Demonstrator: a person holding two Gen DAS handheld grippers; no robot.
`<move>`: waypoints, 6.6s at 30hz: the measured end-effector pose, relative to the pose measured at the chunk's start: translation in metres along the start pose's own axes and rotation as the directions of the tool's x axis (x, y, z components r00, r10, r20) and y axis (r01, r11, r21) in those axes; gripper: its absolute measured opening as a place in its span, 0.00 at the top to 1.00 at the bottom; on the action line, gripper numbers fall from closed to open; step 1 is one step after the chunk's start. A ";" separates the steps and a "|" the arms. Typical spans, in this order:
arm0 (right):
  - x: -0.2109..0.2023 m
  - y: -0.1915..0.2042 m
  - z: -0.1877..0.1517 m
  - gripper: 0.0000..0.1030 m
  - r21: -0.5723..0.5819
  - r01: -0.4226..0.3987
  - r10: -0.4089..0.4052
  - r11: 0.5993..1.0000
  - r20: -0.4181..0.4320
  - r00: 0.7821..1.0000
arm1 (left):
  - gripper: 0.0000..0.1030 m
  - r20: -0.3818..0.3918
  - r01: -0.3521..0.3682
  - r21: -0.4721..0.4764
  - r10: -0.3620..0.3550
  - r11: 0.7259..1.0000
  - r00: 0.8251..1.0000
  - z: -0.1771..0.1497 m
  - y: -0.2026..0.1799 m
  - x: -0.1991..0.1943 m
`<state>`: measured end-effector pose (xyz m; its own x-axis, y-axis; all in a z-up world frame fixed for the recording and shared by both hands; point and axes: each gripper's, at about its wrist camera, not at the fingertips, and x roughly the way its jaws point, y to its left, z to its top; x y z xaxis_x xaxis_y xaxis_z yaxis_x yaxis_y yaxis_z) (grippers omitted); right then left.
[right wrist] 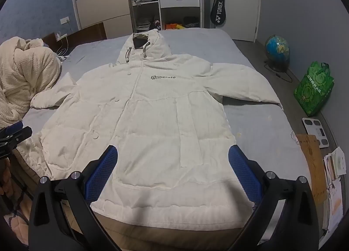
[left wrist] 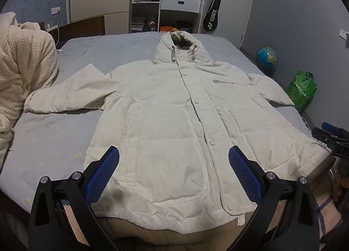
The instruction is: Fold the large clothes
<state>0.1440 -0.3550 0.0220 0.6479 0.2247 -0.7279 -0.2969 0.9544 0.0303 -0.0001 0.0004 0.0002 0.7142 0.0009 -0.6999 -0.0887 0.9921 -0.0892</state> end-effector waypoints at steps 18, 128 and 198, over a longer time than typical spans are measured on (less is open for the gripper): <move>0.000 -0.001 0.000 0.06 0.003 -0.001 0.001 1.000 0.001 1.000 | 0.06 -0.001 -0.002 -0.001 0.002 1.000 1.000 0.001 0.000 0.003; 0.271 -0.456 0.014 0.79 0.972 -0.218 0.300 0.086 0.184 0.936 | 0.06 -0.344 0.239 0.228 -0.152 0.944 0.927 0.085 -0.208 0.206; 0.174 -0.105 0.110 0.49 0.587 -0.379 0.439 0.715 0.044 0.897 | 0.06 -0.088 0.081 0.235 -0.062 0.969 0.994 0.103 -0.060 0.178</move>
<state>0.3648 -0.3943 -0.0329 0.4819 0.6297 -0.6092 -0.0463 0.7127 0.7000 0.2035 -0.0456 -0.0461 0.6543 -0.0714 -0.7528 0.1352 0.9905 0.0235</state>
